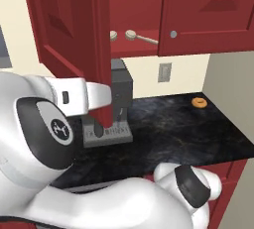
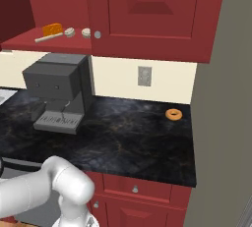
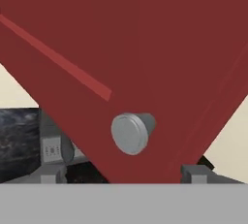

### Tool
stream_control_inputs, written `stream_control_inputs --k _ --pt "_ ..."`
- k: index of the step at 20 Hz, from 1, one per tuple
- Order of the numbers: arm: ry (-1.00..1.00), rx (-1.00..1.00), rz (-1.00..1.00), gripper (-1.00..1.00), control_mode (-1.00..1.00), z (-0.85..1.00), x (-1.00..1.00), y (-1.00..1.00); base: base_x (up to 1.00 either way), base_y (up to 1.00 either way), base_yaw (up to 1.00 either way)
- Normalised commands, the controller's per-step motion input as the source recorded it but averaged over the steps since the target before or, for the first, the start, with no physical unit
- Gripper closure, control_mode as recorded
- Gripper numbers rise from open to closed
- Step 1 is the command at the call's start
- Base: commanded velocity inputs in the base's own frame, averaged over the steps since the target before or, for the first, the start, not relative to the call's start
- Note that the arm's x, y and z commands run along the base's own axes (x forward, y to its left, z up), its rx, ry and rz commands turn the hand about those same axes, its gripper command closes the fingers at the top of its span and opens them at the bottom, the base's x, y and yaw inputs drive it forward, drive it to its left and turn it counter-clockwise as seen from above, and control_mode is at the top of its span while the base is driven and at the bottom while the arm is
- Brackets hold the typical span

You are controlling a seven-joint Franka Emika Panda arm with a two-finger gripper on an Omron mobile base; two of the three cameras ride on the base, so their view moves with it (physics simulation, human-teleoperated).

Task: Pick the dish brush and dish brush from the cabinet and place them on the counter.

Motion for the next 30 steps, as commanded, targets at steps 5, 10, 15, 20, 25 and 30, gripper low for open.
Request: stream_control_inputs --k 5,10,15,20,25,30 --pt "0.0 0.01 -0.04 -1.0 -1.0 -0.14 -0.56 -0.07 0.0 0.0 0.0" --pt "-0.05 0.13 0.02 -1.0 -1.0 -0.01 -0.72 -0.48 0.0 0.0 0.0" --pt "-0.03 0.2 0.11 -1.0 -1.0 0.02 -0.57 -0.66 0.0 0.0 0.0" --pt "0.02 0.22 0.1 -1.0 -1.0 0.07 -0.32 -0.58 0.0 0.0 0.0" --pt "0.11 0.31 0.08 -1.0 -1.0 0.16 -0.19 -0.6 0.0 0.0 0.0" --pt "0.32 0.34 0.06 -1.0 -1.0 0.07 -0.06 -0.46 0.0 0.0 0.0"
